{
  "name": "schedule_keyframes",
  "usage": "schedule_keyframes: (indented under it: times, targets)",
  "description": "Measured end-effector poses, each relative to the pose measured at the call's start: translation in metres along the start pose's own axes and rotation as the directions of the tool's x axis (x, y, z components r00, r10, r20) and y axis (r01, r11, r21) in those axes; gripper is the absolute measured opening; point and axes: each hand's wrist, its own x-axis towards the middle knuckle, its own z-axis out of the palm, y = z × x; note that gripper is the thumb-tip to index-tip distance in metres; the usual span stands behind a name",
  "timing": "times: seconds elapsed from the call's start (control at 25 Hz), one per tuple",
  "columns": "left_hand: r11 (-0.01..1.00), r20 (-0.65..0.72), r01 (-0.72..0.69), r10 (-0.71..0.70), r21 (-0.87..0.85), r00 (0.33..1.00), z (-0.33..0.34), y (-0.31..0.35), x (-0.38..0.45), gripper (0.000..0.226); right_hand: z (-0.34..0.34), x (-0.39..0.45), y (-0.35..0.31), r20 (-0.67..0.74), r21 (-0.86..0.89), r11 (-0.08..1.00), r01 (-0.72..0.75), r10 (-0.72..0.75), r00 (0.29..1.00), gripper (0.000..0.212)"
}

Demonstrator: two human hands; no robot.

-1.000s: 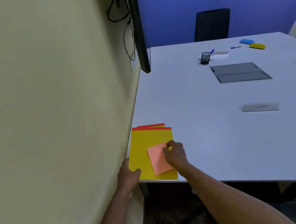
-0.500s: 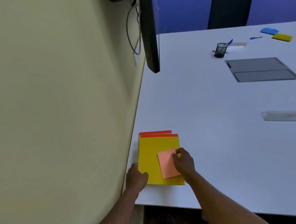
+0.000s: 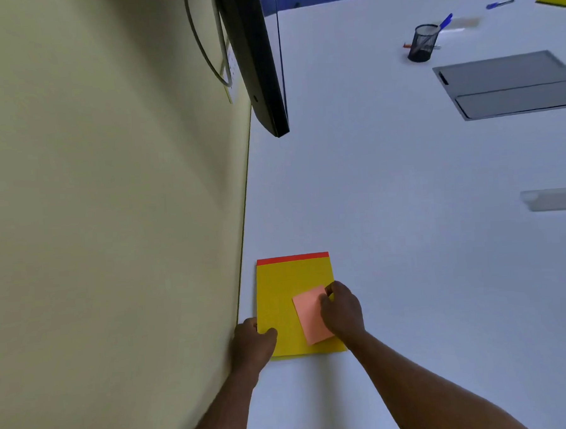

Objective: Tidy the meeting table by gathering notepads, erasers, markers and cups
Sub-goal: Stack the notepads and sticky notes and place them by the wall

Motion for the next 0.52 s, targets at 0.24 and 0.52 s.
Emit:
schedule_keyframes:
  times: [0.24, 0.52]
  targets:
    - [0.993, 0.006, -0.016, 0.015, 0.119, 1.000, 0.003, 0.001, 0.014, 0.015, 0.010, -0.001, 0.001, -0.095, -0.044, 0.999, 0.017, -0.021, 0.995, 0.010]
    - [0.983, 0.025, -0.040, 0.036, 0.181, 0.999, 0.008, -0.008, 0.013, 0.020, 0.011, -0.004, 0.005, -0.078, -0.079, 0.997, -0.004, -0.002, 0.997, 0.015]
